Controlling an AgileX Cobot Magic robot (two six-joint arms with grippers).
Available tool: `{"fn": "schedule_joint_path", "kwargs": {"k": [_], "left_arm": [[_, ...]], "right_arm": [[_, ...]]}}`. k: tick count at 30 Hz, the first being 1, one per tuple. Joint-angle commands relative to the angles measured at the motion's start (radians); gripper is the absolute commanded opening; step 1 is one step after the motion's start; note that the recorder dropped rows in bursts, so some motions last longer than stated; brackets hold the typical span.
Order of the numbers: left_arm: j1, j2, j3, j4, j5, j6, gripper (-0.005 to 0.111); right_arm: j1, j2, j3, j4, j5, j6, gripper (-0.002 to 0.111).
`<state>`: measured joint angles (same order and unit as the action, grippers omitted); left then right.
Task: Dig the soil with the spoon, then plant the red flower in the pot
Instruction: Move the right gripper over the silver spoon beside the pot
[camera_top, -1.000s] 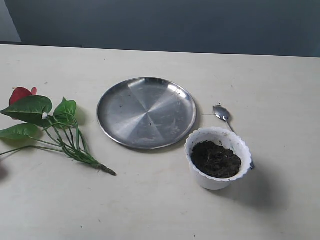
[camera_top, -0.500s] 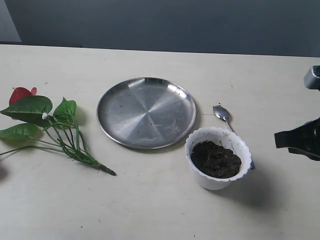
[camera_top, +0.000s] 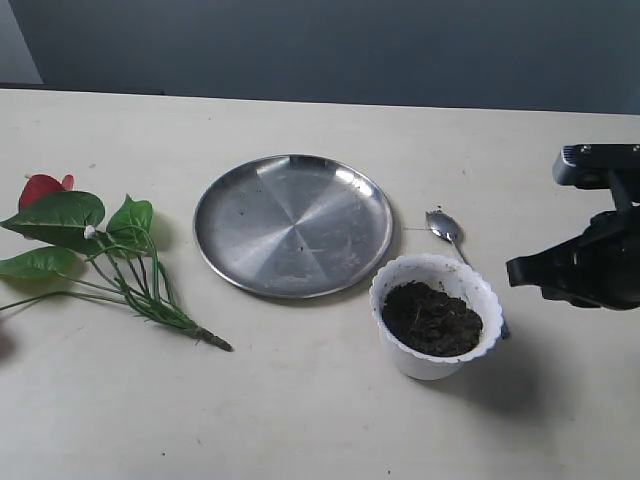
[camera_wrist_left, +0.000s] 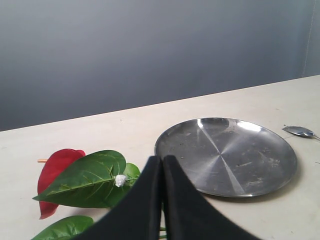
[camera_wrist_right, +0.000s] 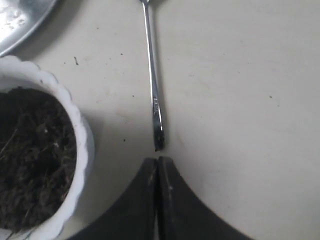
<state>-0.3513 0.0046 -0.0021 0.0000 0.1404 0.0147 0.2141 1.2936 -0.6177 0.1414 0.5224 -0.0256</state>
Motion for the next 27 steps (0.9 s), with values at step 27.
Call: {"fn": "schedule_joint_path", "kwargs": {"k": [27], "left_arm": [[-0.007,-0.005,0.002,0.0,-0.013,-0.004,0.001]], "right_arm": [[-0.004,0.498,-0.228,-0.024,-0.135,-0.008,0.043]]}}
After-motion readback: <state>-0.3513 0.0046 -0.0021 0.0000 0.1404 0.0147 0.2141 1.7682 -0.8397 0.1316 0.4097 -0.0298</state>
